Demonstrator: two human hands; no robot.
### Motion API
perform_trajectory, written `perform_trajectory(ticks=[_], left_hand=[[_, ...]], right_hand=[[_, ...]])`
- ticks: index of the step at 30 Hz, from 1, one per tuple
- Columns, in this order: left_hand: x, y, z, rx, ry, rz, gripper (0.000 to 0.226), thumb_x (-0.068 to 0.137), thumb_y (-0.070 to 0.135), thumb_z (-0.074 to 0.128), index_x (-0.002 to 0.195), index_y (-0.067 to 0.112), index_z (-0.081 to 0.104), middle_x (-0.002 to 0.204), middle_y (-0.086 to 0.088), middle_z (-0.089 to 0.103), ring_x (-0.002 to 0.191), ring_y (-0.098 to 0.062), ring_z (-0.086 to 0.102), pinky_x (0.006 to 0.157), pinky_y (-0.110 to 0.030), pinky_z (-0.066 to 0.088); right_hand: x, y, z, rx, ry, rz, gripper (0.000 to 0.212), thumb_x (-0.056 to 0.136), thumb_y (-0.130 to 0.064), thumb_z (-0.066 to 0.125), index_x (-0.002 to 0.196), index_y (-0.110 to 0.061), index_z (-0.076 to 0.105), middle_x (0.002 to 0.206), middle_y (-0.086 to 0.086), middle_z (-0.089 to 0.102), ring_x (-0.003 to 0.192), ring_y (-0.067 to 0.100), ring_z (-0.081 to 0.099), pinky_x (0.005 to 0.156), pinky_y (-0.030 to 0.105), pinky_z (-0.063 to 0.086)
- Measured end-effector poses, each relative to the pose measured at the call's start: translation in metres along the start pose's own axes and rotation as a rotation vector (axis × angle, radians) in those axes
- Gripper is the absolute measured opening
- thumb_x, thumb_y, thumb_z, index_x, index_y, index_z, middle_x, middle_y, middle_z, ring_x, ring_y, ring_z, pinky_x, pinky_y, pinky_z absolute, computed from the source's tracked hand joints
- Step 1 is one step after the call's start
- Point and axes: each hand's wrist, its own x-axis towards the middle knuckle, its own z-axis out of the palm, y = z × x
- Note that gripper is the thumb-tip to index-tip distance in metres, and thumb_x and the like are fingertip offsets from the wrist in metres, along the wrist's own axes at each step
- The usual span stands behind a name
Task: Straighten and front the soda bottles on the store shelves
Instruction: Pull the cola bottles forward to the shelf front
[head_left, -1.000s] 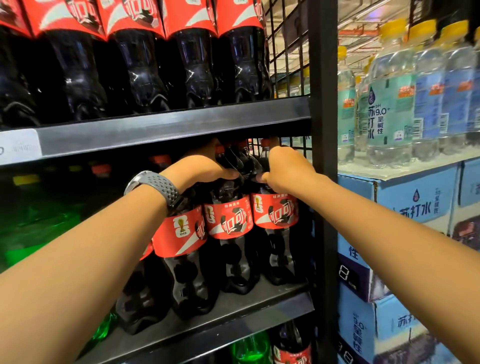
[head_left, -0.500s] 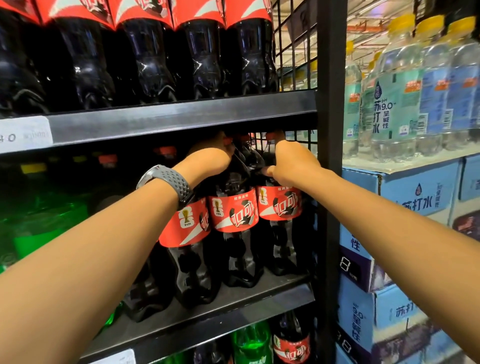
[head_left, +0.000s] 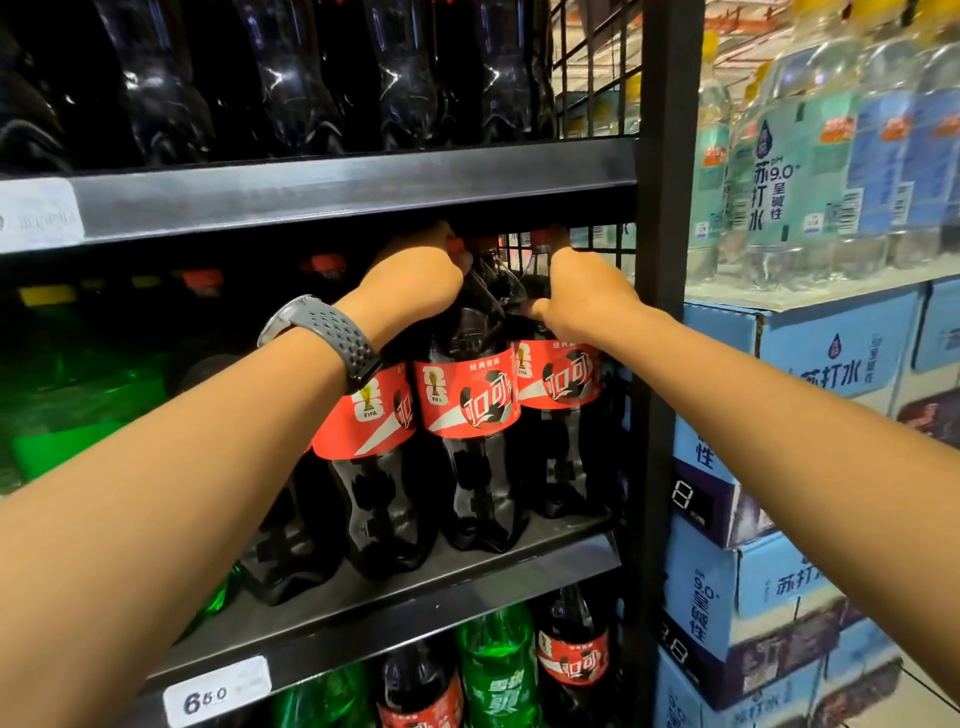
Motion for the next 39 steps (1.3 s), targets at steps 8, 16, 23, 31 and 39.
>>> perform_trajectory(ticks=[8,16,23,31,39], left_hand=[[-0.024,-0.013,-0.012,0.221,0.068,0.113,0.058,0.096,0.049,0.039,0.143,0.015,0.033,0.116,-0.018,0.059,0.101,-0.035,0.056,0.068,-0.034,0.037],[-0.084,-0.091,-0.063,0.548,0.209,0.223,0.065,0.088,0.066,0.033,0.115,0.011,0.054,0.083,-0.014,0.060,0.080,-0.037,0.060,0.058,-0.036,0.041],[-0.112,-0.151,-0.071,0.591,0.238,0.096,0.081,0.079,0.077,0.037,0.141,0.025,0.038,0.113,-0.020,0.063,0.086,-0.041,0.064,0.063,-0.041,0.048],[-0.121,-0.168,-0.053,0.404,0.153,0.070,0.075,0.078,0.066,0.055,0.142,0.031,0.038,0.160,0.008,0.003,0.112,-0.042,0.056,0.079,-0.050,0.055],[-0.121,-0.169,-0.051,0.311,0.199,0.048,0.075,0.076,0.061,0.063,0.141,0.030,0.042,0.159,0.012,0.006,0.118,-0.034,0.055,0.087,-0.045,0.052]], right_hand=[[-0.008,-0.003,0.007,0.031,0.008,0.053,0.038,0.088,-0.033,0.065,0.110,-0.007,0.047,0.108,0.013,0.051,0.094,0.032,0.056,0.066,0.038,0.046],[-0.042,-0.036,0.010,-0.006,0.003,-0.372,0.086,0.055,-0.074,0.071,0.108,-0.016,0.036,0.097,0.000,0.037,0.095,0.018,0.032,0.079,0.034,0.039],[-0.044,-0.039,0.032,-0.236,-0.097,-0.414,0.129,0.047,-0.068,0.080,0.144,-0.014,0.014,0.112,0.012,0.045,0.106,0.027,0.036,0.087,0.037,0.040],[-0.037,-0.043,0.047,-0.246,-0.095,-0.392,0.128,0.055,-0.064,0.079,0.149,-0.014,0.007,0.106,0.016,0.050,0.106,0.033,0.042,0.082,0.038,0.041],[-0.034,-0.043,0.045,-0.183,-0.068,-0.384,0.131,0.058,-0.070,0.073,0.151,-0.017,-0.002,0.107,0.018,0.050,0.112,0.038,0.043,0.085,0.043,0.044]])
